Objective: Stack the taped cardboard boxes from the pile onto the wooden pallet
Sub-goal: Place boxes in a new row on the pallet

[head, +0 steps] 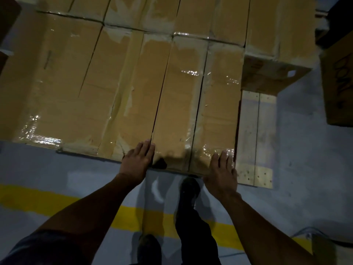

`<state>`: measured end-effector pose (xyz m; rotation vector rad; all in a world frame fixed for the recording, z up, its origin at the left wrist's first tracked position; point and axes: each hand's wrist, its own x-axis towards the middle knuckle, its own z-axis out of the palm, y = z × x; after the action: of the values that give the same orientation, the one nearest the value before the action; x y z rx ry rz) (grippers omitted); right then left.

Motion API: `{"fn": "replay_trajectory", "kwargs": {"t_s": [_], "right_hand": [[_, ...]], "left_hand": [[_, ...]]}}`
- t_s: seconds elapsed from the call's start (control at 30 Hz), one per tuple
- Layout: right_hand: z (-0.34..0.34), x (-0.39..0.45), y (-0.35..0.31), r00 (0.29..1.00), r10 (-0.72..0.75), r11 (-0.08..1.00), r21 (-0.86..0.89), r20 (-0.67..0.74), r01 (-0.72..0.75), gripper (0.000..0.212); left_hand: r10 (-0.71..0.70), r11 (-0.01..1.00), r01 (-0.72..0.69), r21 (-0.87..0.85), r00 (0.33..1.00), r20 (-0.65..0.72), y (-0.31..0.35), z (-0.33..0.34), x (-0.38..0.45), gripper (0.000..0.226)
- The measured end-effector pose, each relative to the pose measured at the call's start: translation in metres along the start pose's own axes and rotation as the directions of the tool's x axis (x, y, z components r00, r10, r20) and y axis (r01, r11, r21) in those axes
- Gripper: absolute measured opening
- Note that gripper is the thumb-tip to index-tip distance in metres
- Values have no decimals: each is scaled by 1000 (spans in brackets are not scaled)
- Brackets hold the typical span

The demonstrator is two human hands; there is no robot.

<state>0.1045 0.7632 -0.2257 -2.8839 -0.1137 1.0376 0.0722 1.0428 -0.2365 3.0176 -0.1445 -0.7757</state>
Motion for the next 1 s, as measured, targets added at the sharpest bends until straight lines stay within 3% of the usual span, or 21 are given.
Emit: {"fn": "replay_trajectory", "kwargs": {"t_s": [0.07, 0.17, 0.23, 0.43, 0.57, 0.77, 1.0], "right_hand": [[-16, -8, 1, 1000, -12, 999, 40, 29, 11, 76], [-43, -34, -3, 1000, 10, 992, 126, 21, -12, 52], [-58, -63, -8, 999, 37, 984, 176, -29, -31, 48], [-78, -163, -30, 989, 120, 944, 318, -86, -87, 55], [-75, -241, -48, 970, 185, 889, 447, -159, -97, 47], [-51, -350, -49, 946, 292, 812, 559, -142, -167, 58], [-33, -425, -10, 901, 416, 752, 603, -122, -265, 68]], "left_hand": [[-67, 998, 64, 29, 988, 142, 5, -16, -2, 67], [-78, 996, 86, -39, 982, 173, 13, -44, -9, 37], [-86, 992, 101, -69, 978, 193, 19, -67, -22, 31], [-36, 997, 46, -67, 989, 144, 31, -117, -89, 42], [-7, 997, 16, -77, 993, 119, 36, -144, -156, 40], [59, 984, -55, -167, 998, 18, 46, -169, -248, 37], [143, 981, -131, -140, 987, 76, 77, -170, -303, 55]]}}
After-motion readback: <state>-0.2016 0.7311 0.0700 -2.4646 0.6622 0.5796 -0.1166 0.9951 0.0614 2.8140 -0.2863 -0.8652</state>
